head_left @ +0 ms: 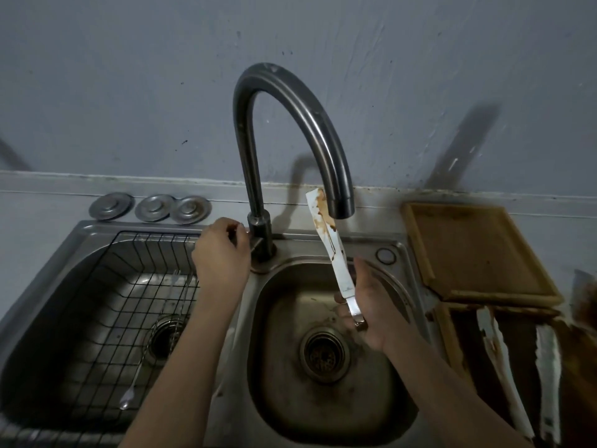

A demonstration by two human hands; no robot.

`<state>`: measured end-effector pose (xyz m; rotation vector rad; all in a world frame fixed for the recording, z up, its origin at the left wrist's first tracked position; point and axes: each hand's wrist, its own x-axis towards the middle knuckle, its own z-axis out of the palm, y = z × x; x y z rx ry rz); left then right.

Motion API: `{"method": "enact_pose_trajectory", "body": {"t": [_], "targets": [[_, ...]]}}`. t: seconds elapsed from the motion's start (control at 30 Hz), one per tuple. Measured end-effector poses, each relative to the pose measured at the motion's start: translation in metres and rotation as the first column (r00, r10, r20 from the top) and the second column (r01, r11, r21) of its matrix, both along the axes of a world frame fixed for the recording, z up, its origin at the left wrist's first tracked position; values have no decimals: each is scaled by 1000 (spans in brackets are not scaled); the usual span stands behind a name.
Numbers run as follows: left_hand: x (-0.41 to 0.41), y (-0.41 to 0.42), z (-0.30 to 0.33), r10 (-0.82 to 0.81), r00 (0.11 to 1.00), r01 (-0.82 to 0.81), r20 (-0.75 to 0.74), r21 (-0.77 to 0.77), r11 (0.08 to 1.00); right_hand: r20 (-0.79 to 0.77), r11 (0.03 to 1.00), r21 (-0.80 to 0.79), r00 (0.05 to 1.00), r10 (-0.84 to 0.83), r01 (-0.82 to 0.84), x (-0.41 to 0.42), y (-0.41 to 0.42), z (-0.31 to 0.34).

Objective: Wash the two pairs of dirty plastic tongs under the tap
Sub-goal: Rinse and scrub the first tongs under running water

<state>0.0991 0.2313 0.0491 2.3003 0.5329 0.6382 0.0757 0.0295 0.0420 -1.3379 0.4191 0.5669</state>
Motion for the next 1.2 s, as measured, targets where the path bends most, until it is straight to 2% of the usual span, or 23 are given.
{"method": "enact_pose_trajectory", "body": {"t": [0.17,0.33,0.57,1.2], "targets": [[5,6,-5,51,998,-49,22,-93,994,-59,996,93,998,-4,10,5,6,-9],[2,7,-9,109,991,-86,70,-276,957,-115,992,127,993,-13,28,4,11,-14],[-2,9,-14,76,991,-35,111,-328,944,-108,994,103,994,-17,28,3,11,-15],[-15,13,-21,108,992,-69,72,-407,911,-72,994,108,997,25,-17,-2,13,-13]]}}
